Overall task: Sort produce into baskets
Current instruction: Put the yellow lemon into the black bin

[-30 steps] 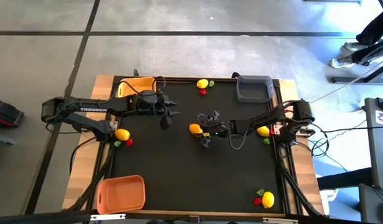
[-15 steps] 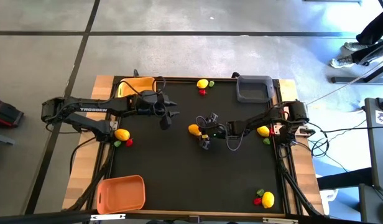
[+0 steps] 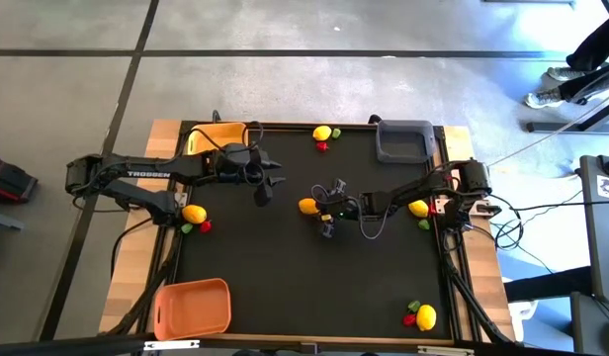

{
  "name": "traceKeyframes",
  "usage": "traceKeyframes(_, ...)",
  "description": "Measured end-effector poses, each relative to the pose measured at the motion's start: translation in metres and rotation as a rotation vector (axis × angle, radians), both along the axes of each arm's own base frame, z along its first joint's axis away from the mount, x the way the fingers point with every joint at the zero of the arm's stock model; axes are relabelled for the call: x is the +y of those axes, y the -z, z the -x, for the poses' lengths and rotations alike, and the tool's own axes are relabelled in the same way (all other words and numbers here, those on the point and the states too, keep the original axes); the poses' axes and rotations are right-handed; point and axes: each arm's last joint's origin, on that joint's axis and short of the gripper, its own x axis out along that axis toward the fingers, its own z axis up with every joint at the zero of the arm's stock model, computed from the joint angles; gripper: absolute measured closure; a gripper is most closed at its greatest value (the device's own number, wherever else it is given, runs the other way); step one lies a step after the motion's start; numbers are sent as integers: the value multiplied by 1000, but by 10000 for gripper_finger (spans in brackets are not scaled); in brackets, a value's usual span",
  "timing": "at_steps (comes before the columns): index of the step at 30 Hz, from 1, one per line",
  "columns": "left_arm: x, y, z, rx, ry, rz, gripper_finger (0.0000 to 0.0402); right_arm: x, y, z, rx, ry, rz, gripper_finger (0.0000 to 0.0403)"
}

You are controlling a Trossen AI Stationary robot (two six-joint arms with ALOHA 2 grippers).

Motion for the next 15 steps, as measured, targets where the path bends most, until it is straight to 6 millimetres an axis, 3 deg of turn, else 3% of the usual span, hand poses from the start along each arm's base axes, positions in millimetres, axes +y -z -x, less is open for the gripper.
traceKeyframes(6, 0, 0, 0, 0, 0, 0, 194, 0, -6, 2, 5, -19, 22, 266)
traceKeyframes(15, 0, 0, 0, 0, 0, 0, 194, -2, -40, 15, 2, -4, 96, 267)
